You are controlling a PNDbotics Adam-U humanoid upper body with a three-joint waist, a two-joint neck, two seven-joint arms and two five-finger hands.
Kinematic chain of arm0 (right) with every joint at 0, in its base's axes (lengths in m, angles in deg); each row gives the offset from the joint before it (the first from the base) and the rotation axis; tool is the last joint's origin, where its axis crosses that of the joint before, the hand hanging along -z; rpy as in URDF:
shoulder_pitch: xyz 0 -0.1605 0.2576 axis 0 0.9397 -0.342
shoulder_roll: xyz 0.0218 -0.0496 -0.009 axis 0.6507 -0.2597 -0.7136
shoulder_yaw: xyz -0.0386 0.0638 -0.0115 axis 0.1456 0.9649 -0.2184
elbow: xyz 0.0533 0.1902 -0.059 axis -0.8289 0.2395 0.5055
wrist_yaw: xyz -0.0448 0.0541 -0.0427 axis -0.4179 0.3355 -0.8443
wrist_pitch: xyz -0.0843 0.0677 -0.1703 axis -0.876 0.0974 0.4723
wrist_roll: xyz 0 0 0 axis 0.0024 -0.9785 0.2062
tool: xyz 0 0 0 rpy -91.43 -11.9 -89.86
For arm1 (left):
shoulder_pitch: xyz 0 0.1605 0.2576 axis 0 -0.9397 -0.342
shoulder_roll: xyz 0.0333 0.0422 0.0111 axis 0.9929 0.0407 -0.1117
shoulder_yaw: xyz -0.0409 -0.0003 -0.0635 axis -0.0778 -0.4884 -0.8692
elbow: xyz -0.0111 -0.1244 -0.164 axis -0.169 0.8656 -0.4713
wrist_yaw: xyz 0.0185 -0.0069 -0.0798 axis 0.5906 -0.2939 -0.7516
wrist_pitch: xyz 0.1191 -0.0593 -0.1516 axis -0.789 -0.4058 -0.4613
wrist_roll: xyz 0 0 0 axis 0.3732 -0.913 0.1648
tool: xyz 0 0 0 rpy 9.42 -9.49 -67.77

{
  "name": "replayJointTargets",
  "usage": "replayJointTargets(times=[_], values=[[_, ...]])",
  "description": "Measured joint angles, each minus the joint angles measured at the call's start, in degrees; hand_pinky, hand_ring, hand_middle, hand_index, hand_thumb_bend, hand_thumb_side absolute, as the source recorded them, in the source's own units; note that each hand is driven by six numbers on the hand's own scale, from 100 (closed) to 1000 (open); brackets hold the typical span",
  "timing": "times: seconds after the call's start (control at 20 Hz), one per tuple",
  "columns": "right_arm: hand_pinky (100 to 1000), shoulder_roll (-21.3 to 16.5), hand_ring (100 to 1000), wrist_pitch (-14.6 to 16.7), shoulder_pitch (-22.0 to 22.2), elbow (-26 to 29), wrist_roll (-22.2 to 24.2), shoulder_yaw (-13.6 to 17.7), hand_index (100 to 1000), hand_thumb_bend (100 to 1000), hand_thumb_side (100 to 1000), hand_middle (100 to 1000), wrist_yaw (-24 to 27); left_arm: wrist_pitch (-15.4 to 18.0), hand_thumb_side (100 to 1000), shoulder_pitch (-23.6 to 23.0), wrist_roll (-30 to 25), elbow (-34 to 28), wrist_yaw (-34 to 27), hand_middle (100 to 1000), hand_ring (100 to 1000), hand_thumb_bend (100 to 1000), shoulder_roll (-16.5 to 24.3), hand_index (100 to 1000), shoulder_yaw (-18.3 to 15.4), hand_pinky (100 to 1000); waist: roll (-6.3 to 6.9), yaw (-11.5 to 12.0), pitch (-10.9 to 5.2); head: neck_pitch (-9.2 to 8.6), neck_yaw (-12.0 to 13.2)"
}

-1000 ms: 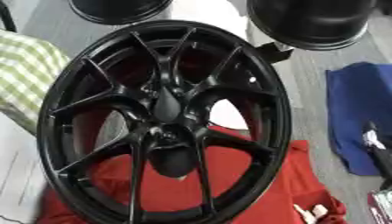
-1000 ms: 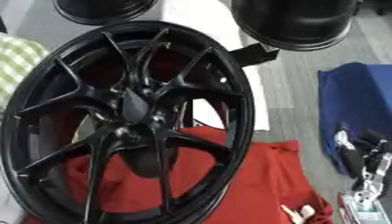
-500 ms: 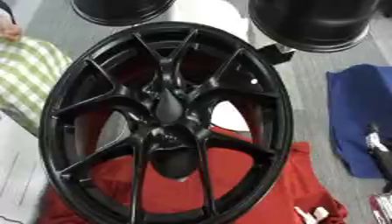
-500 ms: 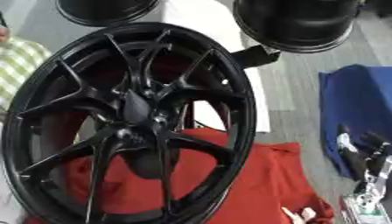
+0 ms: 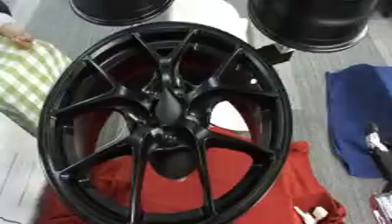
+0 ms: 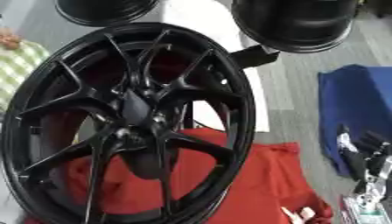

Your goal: Pull the pin out of the wheel hub.

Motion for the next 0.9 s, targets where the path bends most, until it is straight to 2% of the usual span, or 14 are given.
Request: replayJointTargets(times=[0.15,0.25,0.3,0.35,0.45,0.5,0.55,0.6,0.65,0.7,0.75,0.8,0.9], values=[[564,0.0,636,-0.01,0.0,0.0,0.01,0.0,665,548,294,594,0.0,-0.28,100,-0.09,0.32,0.7,3.58,738,762,100,0.05,795,-0.37,771,0.01,0.03,0.0,0.01,0.0],[564,0.0,636,-0.02,0.0,0.0,0.02,0.0,665,549,293,594,0.0,-0.87,100,-0.34,0.88,1.09,5.62,709,744,100,0.06,789,-0.54,749,0.01,0.06,0.0,0.03,0.0],[564,0.0,636,-0.02,0.01,0.0,0.02,0.0,665,549,293,594,0.0,-1.21,274,-0.41,1.21,1.21,6.0,682,726,100,0.06,773,-0.69,730,0.01,0.07,0.0,0.03,0.0],[564,0.0,636,-0.02,0.01,0.0,0.02,0.0,665,549,293,594,0.0,-1.58,616,-0.41,1.63,1.34,5.89,663,706,100,0.06,745,-0.71,712,0.01,0.08,0.0,0.03,-0.01],[564,0.0,636,-0.02,0.01,0.0,0.02,0.0,665,549,293,594,0.0,-2.04,818,-0.41,3.02,1.4,4.24,607,648,100,0.06,689,-0.85,673,0.01,0.08,0.0,0.03,-0.03],[564,0.0,637,-0.02,0.01,0.0,0.02,0.0,665,548,293,594,0.0,-2.27,760,-0.41,3.87,1.4,3.15,568,607,100,0.06,674,-0.88,637,0.01,0.08,0.0,0.03,-0.04],[564,0.0,637,-0.02,0.01,0.0,0.02,0.0,665,548,293,594,0.0,-2.63,596,-0.43,4.74,1.4,2.12,560,599,100,0.06,677,-0.88,628,0.01,0.08,0.0,0.02,-0.04],[564,0.0,636,-0.02,0.01,0.0,0.02,0.0,665,548,293,594,0.0,-3.13,245,-0.45,5.51,1.4,1.37,586,619,100,0.06,724,-0.87,642,0.02,0.08,0.0,0.02,-0.04],[564,0.0,637,-0.02,0.01,0.0,0.02,0.0,665,548,293,594,0.0,-3.64,209,-0.46,6.06,1.4,0.9,602,634,100,0.06,755,-0.83,653,0.02,0.06,0.0,0.02,-0.04],[564,0.0,637,-0.02,0.01,0.0,0.02,0.0,665,548,293,594,0.0,-4.02,135,-0.47,6.22,1.36,0.9,621,656,100,0.08,775,-0.68,673,0.02,0.04,0.0,0.01,-0.04],[564,0.0,637,-0.02,0.0,0.0,0.02,0.0,665,549,293,594,0.0,-4.27,110,-0.47,6.06,1.22,1.3,625,665,100,0.08,774,-0.63,680,0.02,0.0,0.0,0.0,-0.04],[564,0.0,637,-0.02,0.0,0.0,0.02,0.0,665,550,292,594,0.01,-4.49,100,-0.47,5.71,1.08,2.05,663,705,100,0.1,777,-0.6,712,0.04,-0.03,0.0,-0.02,-0.04],[564,0.0,637,-0.02,0.0,0.0,0.02,0.0,665,552,292,594,0.01,-4.67,100,-0.47,4.48,1.05,3.78,665,711,100,0.1,783,-0.59,711,0.04,-0.03,0.0,-0.04,-0.04]])
